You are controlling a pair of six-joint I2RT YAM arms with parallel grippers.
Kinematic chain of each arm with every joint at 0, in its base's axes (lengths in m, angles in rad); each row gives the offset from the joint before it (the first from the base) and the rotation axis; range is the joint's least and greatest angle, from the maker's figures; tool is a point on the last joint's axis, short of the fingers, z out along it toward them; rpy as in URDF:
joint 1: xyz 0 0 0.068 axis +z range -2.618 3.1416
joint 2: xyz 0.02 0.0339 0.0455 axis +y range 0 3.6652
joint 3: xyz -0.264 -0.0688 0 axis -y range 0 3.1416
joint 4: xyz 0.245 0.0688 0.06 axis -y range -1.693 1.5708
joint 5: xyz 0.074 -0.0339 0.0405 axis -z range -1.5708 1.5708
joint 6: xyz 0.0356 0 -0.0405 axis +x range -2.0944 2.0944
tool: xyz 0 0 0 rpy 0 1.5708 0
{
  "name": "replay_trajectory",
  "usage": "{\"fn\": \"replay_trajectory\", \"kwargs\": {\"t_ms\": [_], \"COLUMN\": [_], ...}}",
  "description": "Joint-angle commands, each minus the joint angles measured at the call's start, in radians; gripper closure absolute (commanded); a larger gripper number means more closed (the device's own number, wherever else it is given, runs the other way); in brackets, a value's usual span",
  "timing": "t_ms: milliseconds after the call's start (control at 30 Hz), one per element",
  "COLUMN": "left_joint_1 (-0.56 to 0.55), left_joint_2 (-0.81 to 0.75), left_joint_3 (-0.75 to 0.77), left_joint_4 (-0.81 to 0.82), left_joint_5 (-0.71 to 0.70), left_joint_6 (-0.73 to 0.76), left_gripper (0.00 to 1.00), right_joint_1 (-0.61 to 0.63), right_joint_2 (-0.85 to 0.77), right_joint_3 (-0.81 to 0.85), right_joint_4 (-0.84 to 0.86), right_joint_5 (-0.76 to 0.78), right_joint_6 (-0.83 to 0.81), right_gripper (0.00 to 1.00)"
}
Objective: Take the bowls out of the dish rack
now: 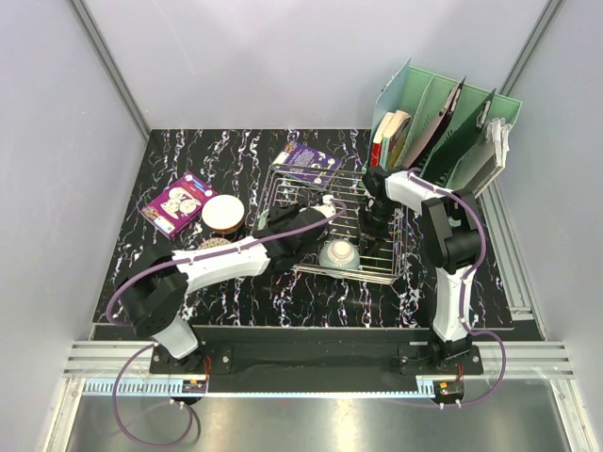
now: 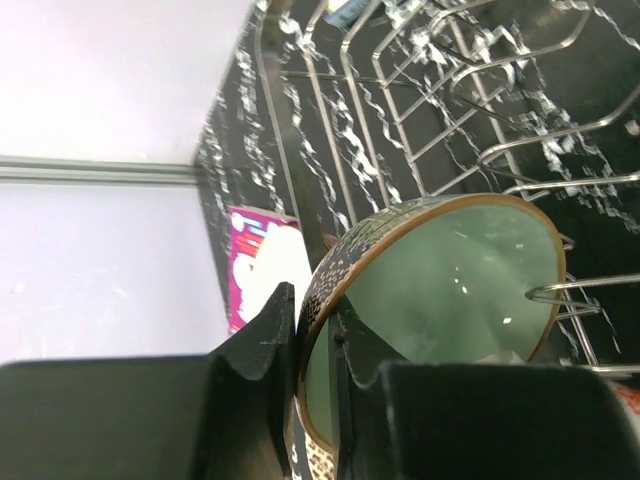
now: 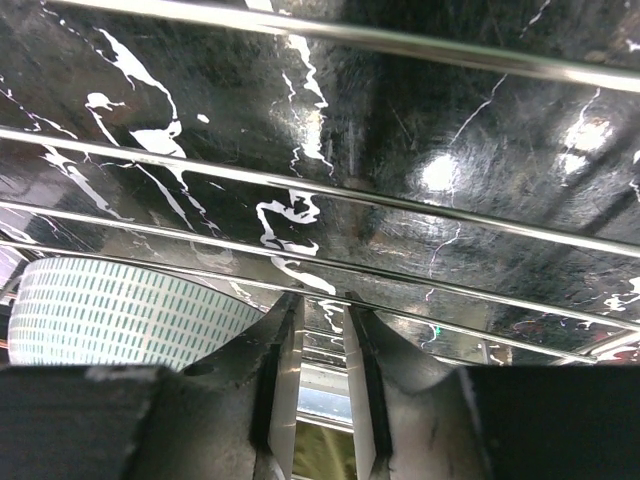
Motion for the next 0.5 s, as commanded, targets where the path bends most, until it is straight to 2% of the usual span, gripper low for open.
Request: {"fn": "replay_trajectory", "kwargs": {"t_ms": [0, 133, 267, 467], "left_joint_1": [-0.030, -0.047, -0.065, -0.093], "left_joint_2": [0.085, 0.088, 0.073, 0.076], "left_joint_3": [-0.018, -0.043, -0.055, -0.064], "left_joint_4": [0.410, 0.442, 0.441, 0.478], "left_joint_5": [0.032, 0.006, -0.015, -0.087], "left_joint_6": [-0.018, -0.017, -0.038, -0.002], "left_gripper": [1.00, 1.00, 1.00, 1.00], "right_joint_1": [0.021, 0.022, 0.035, 0.068], "right_joint_2": [0.054, 0.065, 0.077, 0.083], "right_joint_3": [-0.007, -0.013, -0.018, -0.038], "right_joint_4": [0.033, 0.028, 0.021, 0.015], "right_joint_5": [-0.058, -0.080, -0.084, -0.087], "right_joint_6": [-0.027, -0.037, -0.045, -0.059], "right_gripper": [0.69, 0.74, 0.85, 0.92]}}
